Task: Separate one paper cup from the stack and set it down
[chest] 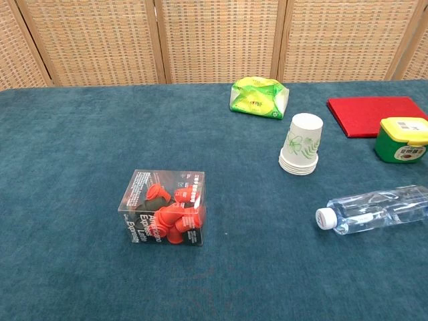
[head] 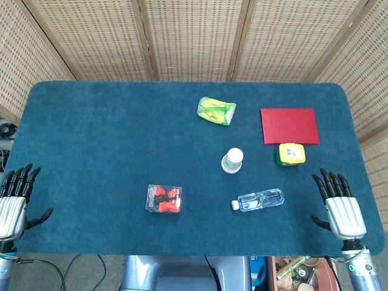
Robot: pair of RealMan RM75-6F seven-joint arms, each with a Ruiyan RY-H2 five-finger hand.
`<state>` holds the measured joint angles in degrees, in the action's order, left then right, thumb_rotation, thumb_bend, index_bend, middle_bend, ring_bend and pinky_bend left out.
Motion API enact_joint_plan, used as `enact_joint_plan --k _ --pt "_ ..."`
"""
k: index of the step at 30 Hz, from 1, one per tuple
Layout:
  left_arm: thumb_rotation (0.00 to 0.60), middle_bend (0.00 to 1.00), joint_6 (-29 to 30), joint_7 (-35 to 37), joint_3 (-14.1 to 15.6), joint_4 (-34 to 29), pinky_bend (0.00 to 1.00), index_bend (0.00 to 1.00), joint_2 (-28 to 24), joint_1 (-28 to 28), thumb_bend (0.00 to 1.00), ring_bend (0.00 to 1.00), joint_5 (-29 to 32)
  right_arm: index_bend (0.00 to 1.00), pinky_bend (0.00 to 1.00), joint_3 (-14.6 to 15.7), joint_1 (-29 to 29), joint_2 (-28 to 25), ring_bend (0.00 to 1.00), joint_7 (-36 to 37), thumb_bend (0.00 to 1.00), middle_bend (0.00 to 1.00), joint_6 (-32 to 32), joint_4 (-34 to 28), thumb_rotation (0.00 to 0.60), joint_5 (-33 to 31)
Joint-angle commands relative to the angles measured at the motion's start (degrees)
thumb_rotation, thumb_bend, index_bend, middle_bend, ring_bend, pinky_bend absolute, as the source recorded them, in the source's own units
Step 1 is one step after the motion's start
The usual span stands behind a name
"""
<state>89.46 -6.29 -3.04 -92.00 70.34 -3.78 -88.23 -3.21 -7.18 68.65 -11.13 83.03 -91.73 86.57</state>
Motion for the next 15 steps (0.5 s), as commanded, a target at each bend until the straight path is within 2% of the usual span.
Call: enact_joint_plan --k 1,15 --pt "0.6 0.0 -0.5 0.0 0.2 -0.2 0.0 0.0 0.1 -0.2 0.21 0.0 -0.1 0.09 0.02 -0.1 0.2 -0.2 0.0 0.4 0.1 0.0 0.4 -0.1 0.6 0.1" --pt "0.6 0.0 -1.5 0.1 0.4 -1.3 0.0 0.0 -0.8 -0.4 0.21 0.0 0.6 0.09 0.02 0.2 0.6 -0.6 0.0 0.6 0.1 0.0 1.1 -0.7 0.6 0.8"
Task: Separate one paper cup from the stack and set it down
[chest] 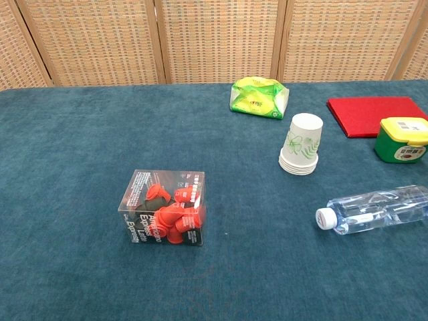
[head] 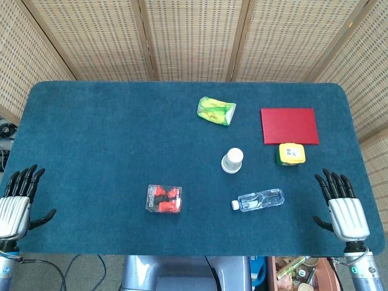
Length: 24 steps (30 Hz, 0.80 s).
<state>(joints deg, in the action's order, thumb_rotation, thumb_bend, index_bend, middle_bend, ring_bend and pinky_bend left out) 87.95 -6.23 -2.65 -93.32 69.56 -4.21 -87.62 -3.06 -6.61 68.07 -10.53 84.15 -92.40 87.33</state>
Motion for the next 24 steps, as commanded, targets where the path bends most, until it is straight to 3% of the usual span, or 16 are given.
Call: enact_joint_plan --k 1,24 --pt "0.6 0.0 0.0 0.2 0.0 0.0 0.0 0.0 -0.1 0.0 0.21 0.0 0.1 0.09 0.02 0.1 0.0 0.0 0.0 -0.2 0.1 0.0 0.1 0.0 0.6 0.2" --pt "0.6 0.0 0.8 1.0 -0.1 -0.2 0.0 0.0 -0.5 0.3 0.21 0.0 -0.2 0.09 0.02 -0.1 -0.2 0.5 0.0 0.3 0.1 0.0 -0.5 0.9 0.6 0.0"
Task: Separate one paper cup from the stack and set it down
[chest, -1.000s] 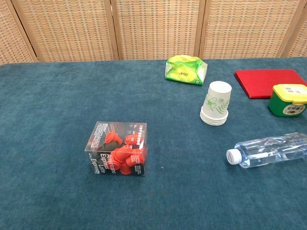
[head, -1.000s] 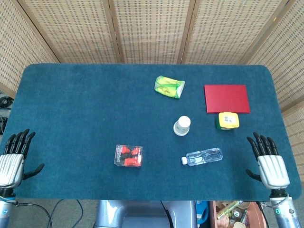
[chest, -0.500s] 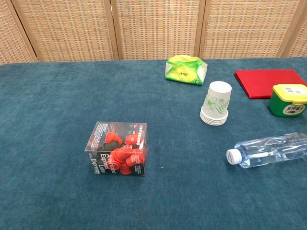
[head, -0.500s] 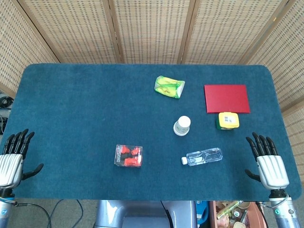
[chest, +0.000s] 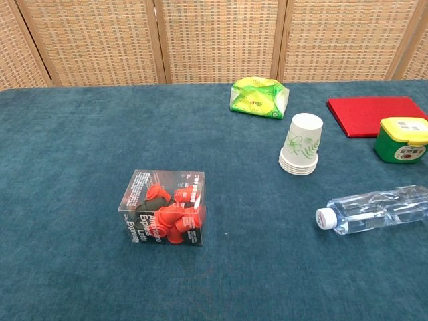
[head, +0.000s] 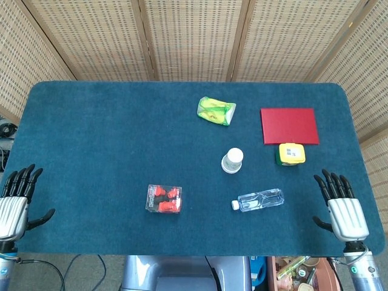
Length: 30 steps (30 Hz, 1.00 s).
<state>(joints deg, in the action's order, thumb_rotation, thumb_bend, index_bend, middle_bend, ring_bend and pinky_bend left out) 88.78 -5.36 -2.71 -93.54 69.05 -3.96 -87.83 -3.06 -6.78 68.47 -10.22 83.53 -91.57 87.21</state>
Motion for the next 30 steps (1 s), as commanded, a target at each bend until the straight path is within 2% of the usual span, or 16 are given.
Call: enact_joint_plan --k 1,9,15,24,30 --pt "0.6 0.0 0.0 0.1 -0.1 0.1 0.0 0.0 -0.1 0.0 0.21 0.0 0.1 0.09 0.02 -0.1 -0.1 0.1 0.0 -0.1 0.1 0.0 0.2 0.1 0.6 0.2" --pt "0.6 0.0 -0.6 -0.5 -0.1 0.6 0.0 0.0 0.4 -0.3 0.21 0.0 0.4 0.09 0.03 -1.1 -1.8 0.8 0.0 1.3 0.1 0.0 -0.4 -1.1 0.6 1.6" --pt "0.6 0.0 -0.9 -1.3 -0.2 0.8 0.0 0.0 0.7 -0.4 0.21 0.0 0.9 0.15 0.11 -4.4 -7.0 1.4 0.0 -2.5 0.1 0.0 -5.9 -4.7 0.6 -0.3" --pt "0.6 0.0 -2.0 -0.7 -0.7 2.2 0.0 0.0 1.2 -0.8 0.21 0.0 2.4 0.16 0.13 -10.6 -17.9 3.9 0.0 -15.1 0.1 0.0 -19.1 -10.5 0.6 -12.2" --pt "0.6 0.0 -2.4 -0.7 -0.7 2.6 0.0 0.0 1.3 -0.9 0.21 0.0 2.6 0.17 0.13 -14.0 -23.8 7.6 0.0 -21.6 0.1 0.0 -22.6 -10.3 0.6 -21.2"
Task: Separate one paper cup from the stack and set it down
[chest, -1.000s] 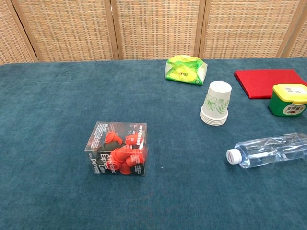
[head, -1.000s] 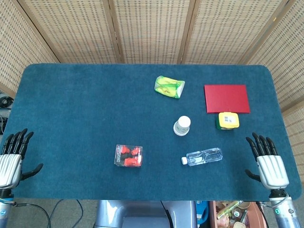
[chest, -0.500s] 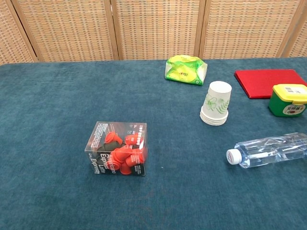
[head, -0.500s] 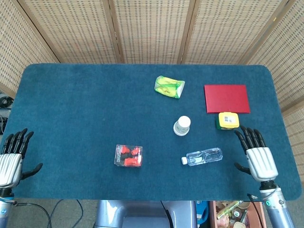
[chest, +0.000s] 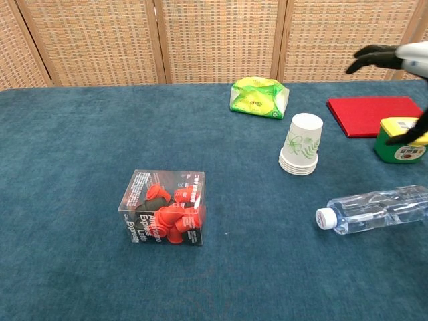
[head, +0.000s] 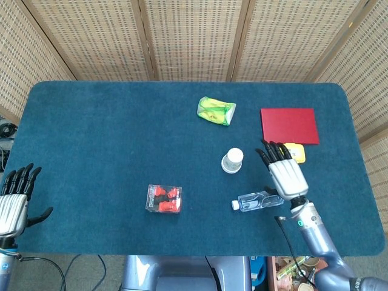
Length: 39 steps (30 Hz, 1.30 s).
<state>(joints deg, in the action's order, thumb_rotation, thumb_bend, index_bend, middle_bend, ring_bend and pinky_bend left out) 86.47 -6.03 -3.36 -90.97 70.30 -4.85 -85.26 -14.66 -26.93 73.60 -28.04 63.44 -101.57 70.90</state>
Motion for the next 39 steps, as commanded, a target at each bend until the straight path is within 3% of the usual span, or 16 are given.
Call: enact_joint_plan --k 1,9,19,28,39 --pt "0.6 0.0 -0.1 0.0 0.0 0.2 0.0 0.0 0.0 0.0 0.21 0.0 0.1 0.17 0.13 -2.9 -5.0 3.4 0.0 -5.2 0.1 0.0 -3.1 0.2 0.6 -6.9" --pt "0.6 0.0 -0.6 0.1 0.2 0.0 0.0 0.0 -0.2 -0.2 0.21 0.0 0.4 0.17 0.13 -3.7 -11.9 9.2 0.0 -11.1 0.1 0.0 -5.2 4.9 0.6 -17.5" --pt "0.6 0.0 -1.5 0.6 -0.1 0.6 0.0 0.0 -0.1 -0.5 0.21 0.0 1.4 0.19 0.17 -2.9 -17.9 14.7 0.0 -13.7 0.1 0.02 -6.7 12.7 0.6 -24.1" --pt "0.6 0.0 -1.9 0.5 0.1 1.1 0.0 0.0 0.3 -0.7 0.21 0.0 1.2 0.25 0.21 -1.0 -21.5 16.4 0.0 -17.4 0.1 0.07 -6.6 17.4 0.6 -26.8" --pt "0.6 0.0 -2.0 0.5 0.3 1.1 0.0 0.0 0.4 -0.8 0.21 0.0 1.1 0.27 0.21 0.6 -24.4 16.1 0.0 -21.9 0.1 0.09 -6.8 17.9 0.6 -33.7"
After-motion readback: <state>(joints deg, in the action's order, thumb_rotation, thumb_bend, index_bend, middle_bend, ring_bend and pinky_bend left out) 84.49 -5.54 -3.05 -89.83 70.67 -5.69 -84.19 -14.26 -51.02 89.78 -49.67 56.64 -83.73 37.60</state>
